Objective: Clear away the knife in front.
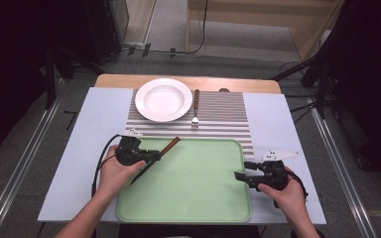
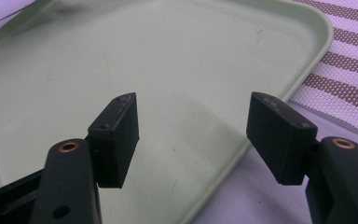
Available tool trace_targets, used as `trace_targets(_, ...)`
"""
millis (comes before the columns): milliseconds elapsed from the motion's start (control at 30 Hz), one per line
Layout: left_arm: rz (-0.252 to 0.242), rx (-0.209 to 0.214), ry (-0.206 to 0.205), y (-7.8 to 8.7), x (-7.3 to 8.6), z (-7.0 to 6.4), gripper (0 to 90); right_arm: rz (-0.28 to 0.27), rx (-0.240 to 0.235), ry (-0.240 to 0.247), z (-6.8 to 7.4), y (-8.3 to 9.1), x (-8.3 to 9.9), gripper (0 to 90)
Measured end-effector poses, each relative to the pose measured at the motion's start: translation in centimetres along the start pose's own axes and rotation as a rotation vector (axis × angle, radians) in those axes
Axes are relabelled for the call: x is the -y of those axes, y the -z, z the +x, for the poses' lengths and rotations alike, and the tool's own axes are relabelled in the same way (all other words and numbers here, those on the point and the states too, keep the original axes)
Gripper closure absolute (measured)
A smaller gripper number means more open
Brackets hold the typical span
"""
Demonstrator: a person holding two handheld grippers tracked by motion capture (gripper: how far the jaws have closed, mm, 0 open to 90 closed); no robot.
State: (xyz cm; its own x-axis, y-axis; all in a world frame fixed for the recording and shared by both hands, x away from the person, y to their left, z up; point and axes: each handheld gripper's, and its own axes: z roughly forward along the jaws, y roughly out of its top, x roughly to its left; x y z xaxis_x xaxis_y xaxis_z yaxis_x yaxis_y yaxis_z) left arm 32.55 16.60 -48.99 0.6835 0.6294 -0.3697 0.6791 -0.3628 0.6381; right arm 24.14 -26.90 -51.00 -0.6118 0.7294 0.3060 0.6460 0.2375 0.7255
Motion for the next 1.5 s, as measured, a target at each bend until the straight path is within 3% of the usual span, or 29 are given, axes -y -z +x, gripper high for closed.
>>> trace_targets(167,0.013,-0.020,0.016,0.1,1.0,0.1,77.0,0.002,-0.001,0.000,0.0,0.0,0.0,33.5)
trace_targets(367,0.027,-0.065,0.006,0.0,1.9,0.3,77.0,0.003,0.000,0.003,0.0,-0.1,0.0,33.6)
trace_targets(433,0.028,-0.059,0.006,0.0,2.1,0.3,76.9,0.006,-0.003,0.001,0.0,-0.2,0.1,33.6)
trace_targets(533,0.026,-0.084,-0.026,0.1,2.2,0.2,76.9,0.005,-0.002,0.002,0.1,-0.2,0.1,33.6)
trace_targets(733,0.010,-0.095,-0.071,0.1,2.4,0.0,75.4,0.009,-0.005,0.004,0.1,-0.2,0.1,33.6)
trace_targets(833,-0.008,-0.082,-0.079,0.1,2.4,0.1,61.3,0.006,-0.002,0.001,0.1,-0.2,0.1,33.6)
trace_targets(1067,-0.061,-0.015,-0.100,0.6,1.6,-0.7,39.7,0.007,-0.002,0.001,0.0,-0.1,0.1,33.6)
trace_targets(1267,-0.078,0.046,-0.124,0.5,0.9,-1.8,36.3,0.010,0.001,0.004,0.1,-0.1,0.2,33.6)
trace_targets(1500,-0.024,0.070,-0.146,-1.0,0.8,-2.6,36.4,0.012,0.001,0.006,0.1,-0.2,0.2,33.6)
